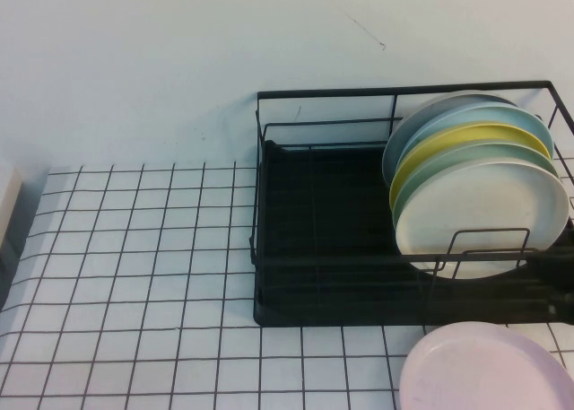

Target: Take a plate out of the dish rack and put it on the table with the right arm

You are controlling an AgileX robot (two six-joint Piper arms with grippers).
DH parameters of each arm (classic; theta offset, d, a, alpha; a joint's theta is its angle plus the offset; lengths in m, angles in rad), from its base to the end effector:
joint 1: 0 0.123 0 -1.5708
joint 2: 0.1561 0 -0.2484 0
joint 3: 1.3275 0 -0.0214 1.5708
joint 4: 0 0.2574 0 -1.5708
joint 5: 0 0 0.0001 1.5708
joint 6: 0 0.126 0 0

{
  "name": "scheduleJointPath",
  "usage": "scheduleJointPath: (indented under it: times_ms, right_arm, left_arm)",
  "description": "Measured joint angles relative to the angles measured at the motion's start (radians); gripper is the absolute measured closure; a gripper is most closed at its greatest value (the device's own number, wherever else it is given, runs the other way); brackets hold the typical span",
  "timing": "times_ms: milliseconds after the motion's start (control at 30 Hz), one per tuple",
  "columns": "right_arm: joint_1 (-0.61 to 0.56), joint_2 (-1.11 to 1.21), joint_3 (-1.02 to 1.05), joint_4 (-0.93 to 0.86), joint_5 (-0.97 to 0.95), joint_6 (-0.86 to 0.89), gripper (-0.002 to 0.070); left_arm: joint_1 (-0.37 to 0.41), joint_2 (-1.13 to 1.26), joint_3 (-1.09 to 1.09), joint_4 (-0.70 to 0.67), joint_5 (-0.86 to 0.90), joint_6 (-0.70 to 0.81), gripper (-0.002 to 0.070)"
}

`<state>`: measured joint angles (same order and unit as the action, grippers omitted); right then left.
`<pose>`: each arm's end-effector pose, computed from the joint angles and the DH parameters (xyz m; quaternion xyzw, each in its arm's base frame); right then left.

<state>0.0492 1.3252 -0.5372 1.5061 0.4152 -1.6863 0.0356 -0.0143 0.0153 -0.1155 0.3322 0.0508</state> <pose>0.2715 0.0642 0.1439 -0.1883 0.8772 0.1599 0.4116 0.1309 -0.0001 0.1711 -0.0255 0.7874 -0.0218 0.6155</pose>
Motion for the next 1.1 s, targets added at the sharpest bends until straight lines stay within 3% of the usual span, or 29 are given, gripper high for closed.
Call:
scheduleJointPath:
  times_ms: [267, 567, 767, 1100]
  right_arm:
    - [0.0, -0.388, -0.031, -0.169, 0.014, -0.06, 0.0678]
    - [0.0, -0.716, -0.031, -0.223, 0.019, -0.026, 0.0678]
    - [0.0, -0.868, -0.031, -0.297, 0.094, 0.082, 0.0678]
    - [0.0, -0.976, -0.031, -0.31, 0.156, 0.107, 0.0678]
  left_arm:
    - [0.0, 0.0, 0.0, 0.0, 0.0, 0.0, 0.0678]
    - [0.0, 0.0, 0.0, 0.0, 0.0, 0.0, 0.0678]
    - [0.0, 0.0, 0.0, 0.0, 0.0, 0.0, 0.0678]
    - [0.0, 0.0, 0.0, 0.0, 0.0, 0.0, 0.0678]
